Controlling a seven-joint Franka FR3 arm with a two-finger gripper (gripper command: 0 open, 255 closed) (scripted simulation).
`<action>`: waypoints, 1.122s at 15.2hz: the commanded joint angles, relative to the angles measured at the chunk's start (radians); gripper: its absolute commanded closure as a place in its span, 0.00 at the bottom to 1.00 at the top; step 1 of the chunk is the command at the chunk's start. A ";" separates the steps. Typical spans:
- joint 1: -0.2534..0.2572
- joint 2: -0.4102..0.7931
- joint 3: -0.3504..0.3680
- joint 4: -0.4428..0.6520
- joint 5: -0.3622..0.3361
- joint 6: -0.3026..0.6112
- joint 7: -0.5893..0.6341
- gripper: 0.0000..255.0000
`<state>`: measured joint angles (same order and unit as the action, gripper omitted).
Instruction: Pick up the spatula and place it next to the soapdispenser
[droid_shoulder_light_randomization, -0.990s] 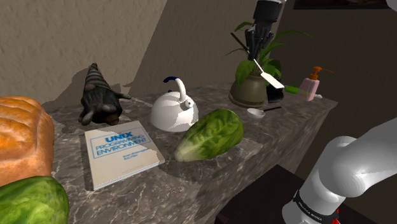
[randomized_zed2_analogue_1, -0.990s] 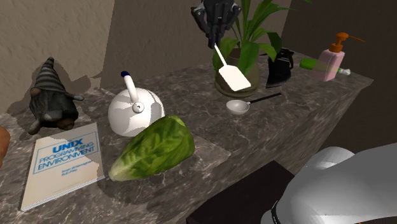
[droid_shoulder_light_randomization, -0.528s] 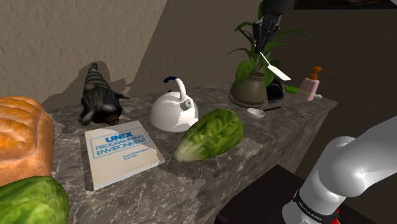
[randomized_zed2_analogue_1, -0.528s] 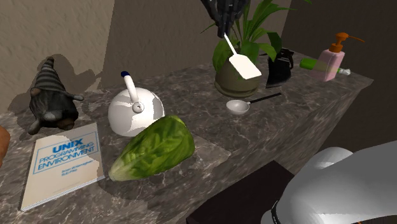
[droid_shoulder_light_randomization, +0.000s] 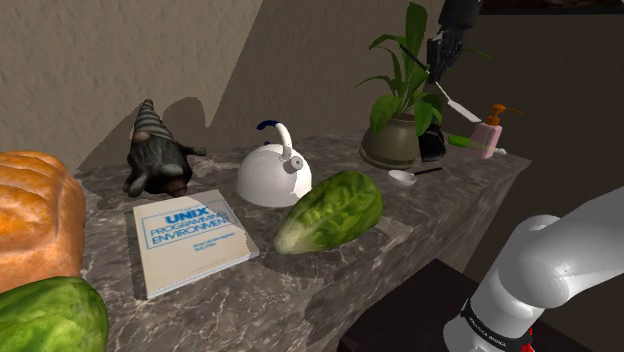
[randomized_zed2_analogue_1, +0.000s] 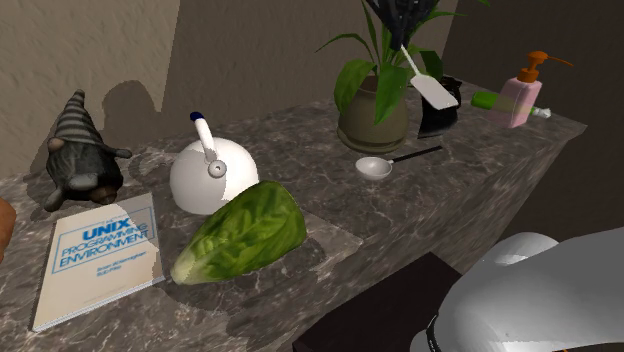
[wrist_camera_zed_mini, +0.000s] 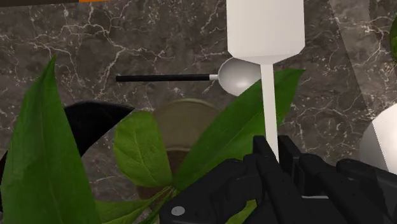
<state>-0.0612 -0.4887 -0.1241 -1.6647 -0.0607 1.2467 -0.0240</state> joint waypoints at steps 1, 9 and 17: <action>-0.011 -0.005 -0.042 -0.007 -0.018 0.004 -0.056 1.00; -0.045 0.048 -0.216 0.062 -0.072 0.005 -0.274 1.00; -0.074 0.188 -0.422 0.213 -0.068 0.007 -0.517 1.00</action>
<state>-0.1316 -0.3284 -0.5129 -1.4763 -0.1349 1.2501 -0.5030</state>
